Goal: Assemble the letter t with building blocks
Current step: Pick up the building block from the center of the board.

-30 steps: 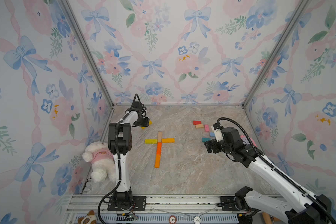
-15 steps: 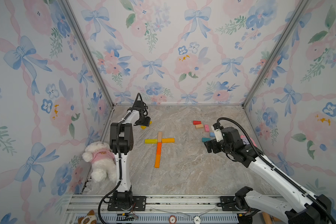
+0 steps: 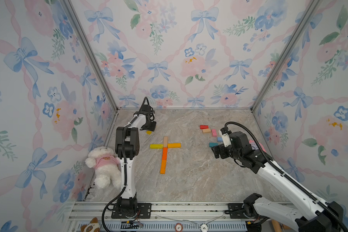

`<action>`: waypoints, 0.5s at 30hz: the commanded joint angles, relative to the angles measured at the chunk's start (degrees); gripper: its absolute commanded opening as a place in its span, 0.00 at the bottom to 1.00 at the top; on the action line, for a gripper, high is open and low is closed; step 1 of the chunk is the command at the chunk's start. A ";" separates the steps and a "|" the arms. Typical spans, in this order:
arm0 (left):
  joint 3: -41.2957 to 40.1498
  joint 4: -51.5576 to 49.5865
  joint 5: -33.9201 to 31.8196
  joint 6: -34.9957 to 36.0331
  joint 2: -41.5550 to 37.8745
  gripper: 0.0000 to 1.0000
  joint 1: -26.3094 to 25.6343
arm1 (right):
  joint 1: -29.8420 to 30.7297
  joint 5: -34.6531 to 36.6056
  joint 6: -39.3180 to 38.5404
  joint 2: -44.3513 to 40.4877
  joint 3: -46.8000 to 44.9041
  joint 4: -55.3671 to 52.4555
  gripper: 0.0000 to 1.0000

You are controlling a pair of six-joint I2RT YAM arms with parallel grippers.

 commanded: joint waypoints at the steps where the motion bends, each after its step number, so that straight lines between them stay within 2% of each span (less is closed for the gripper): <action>1: 1.63 -2.30 0.39 1.14 1.56 0.38 -0.40 | -0.03 0.65 -0.67 -0.90 1.53 -0.72 0.96; 6: 1.31 -2.22 0.96 2.78 -0.20 0.29 -1.06 | -0.03 0.70 -0.60 -0.88 1.51 -0.74 0.96; 9: 1.05 -1.24 1.62 4.76 -2.35 0.31 -1.73 | -0.01 0.79 -0.67 -0.99 1.52 -0.74 0.96; 15: -1.85 2.30 3.27 8.76 -9.61 0.28 -3.93 | -0.03 1.25 -0.65 -1.59 1.36 -0.81 0.96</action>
